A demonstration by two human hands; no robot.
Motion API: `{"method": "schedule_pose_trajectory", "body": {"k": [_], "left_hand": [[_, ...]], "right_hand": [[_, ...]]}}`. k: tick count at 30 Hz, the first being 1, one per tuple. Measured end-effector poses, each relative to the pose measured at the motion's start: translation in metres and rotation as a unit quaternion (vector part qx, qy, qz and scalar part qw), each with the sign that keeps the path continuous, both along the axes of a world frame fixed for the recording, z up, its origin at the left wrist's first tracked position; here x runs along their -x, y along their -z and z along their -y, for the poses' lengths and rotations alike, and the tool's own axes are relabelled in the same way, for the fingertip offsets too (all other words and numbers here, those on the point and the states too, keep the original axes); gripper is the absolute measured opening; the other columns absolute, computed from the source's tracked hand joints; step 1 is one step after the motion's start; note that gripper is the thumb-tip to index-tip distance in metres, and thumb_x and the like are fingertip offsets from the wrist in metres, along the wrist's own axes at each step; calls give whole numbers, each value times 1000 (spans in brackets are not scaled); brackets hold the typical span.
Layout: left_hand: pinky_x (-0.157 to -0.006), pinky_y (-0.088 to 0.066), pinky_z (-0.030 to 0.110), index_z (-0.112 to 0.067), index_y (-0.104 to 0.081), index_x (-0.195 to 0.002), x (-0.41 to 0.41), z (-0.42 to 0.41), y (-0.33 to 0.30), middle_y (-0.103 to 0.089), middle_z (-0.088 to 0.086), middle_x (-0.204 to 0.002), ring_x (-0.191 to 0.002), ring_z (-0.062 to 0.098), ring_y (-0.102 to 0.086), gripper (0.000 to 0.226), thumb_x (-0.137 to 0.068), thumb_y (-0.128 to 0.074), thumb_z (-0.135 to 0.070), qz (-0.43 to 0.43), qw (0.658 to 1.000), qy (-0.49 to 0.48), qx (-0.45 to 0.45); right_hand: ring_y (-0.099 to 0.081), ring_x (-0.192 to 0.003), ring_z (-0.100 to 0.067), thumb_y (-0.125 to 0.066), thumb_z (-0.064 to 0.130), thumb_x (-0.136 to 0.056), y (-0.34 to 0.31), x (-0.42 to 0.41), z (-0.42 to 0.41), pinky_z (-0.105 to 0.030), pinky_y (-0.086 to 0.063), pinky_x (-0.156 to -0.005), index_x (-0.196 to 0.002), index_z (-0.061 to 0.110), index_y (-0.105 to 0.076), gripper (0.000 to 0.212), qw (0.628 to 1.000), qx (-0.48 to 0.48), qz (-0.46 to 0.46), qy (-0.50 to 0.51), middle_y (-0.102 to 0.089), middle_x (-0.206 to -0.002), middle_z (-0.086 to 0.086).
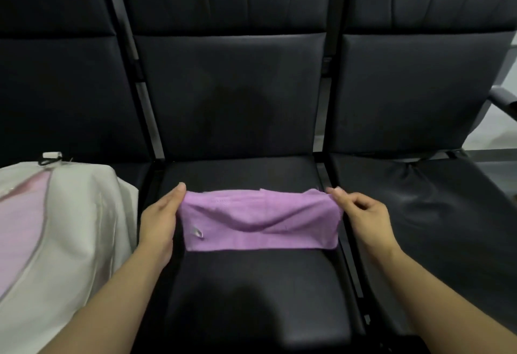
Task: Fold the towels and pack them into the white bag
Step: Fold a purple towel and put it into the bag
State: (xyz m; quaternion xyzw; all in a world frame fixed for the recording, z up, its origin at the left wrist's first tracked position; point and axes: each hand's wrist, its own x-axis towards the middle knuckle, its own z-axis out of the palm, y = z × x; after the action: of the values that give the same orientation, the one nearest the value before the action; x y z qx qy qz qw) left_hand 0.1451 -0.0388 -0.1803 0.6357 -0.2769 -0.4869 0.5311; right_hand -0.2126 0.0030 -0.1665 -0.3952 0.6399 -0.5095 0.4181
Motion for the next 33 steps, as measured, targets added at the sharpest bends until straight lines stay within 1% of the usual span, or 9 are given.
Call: {"method": "schedule_pose_trajectory", "body": {"k": [3, 8, 14, 19, 23, 26, 28, 31, 33], "left_hand": [[-107, -47, 39, -22, -79, -96, -1, -17, -15, -77, -2, -107, -112, 14, -68, 13, -95, -69, -29, 13, 996, 22, 81], [-77, -53, 22, -24, -70, -98, 0, -39, -36, -73, -2, -98, -92, 11, -68, 4, -98, -66, -23, 143, 972, 52, 177], [-75, -44, 17, -22, -58, -117, -12, -41, -24, -65, -10, -107, -94, 1, -61, 16, -104, -55, -31, 252, 960, 58, 110], [-76, -50, 28, -15, -51, -126, -29, -32, 31, -63, 13, -119, -93, 23, -63, 29, -101, -61, -26, 268, 958, 94, -44], [-101, -49, 42, -15, -51, -135, -32, -30, 50, -54, 13, -134, -117, 31, -59, 45, -95, -65, -32, 390, 902, 136, -126], [-86, -54, 32, -34, -66, -94, -8, -33, 41, -70, -9, -102, -92, 16, -68, 7, -91, -63, -28, 409, 873, 258, -64], [-76, -56, 28, -33, -68, -86, 15, -44, 41, -71, -17, -87, -76, 5, -66, 11, -90, -61, -26, 372, 828, 409, -91], [-74, -55, 32, -35, -62, -94, 40, -61, 50, -71, -10, -92, -76, 11, -66, 11, -86, -66, -41, 333, 752, 542, -172], [-83, -52, 32, -35, -54, -100, 45, -62, 56, -65, -6, -104, -91, 15, -63, 19, -90, -64, -47, 368, 738, 536, -180]], "right_hand": [[-68, -82, -9, -70, 28, -91, -19, -8, -4, -21, -53, -78, -82, 6, -76, 25, 998, 63, 2, 11, -76, -84, -5], [-70, -91, -18, -72, 24, -90, -33, -12, -15, -31, -57, -82, -97, 11, -73, 14, 991, 125, -33, -31, -75, -94, -3], [-67, -95, 0, -72, 28, -93, -13, -15, -10, -18, -53, -78, -111, 30, -61, 21, 991, 77, -101, -40, -69, -103, 20], [-65, -100, -14, -72, 29, -92, 45, -15, 2, -36, -55, -87, -123, 20, -54, 37, 979, -84, -175, -64, -65, -114, 6], [-59, -100, -18, -65, 36, -95, 66, -17, -4, -37, -52, -87, -132, 15, -49, 46, 929, -144, -330, -87, -47, -136, -5], [-56, -120, -17, -56, 37, -100, 63, -33, -6, -28, -44, -100, -128, 20, -58, 33, 892, -37, -408, -192, -49, -141, 3], [-47, -135, -14, -50, 38, -103, 60, -45, -7, -22, -31, -109, -130, 23, -62, 33, 847, -16, -441, -295, -48, -149, 4], [-33, -145, -16, -23, 62, -100, 62, -55, -14, -29, -25, -118, -144, 31, -51, 61, 772, -90, -494, -389, -30, -162, 5], [-33, -141, -24, 1, 79, -84, 61, -57, -17, -38, -29, -118, -148, 35, -44, 90, 732, -132, -539, -395, -28, -161, 2]]}}
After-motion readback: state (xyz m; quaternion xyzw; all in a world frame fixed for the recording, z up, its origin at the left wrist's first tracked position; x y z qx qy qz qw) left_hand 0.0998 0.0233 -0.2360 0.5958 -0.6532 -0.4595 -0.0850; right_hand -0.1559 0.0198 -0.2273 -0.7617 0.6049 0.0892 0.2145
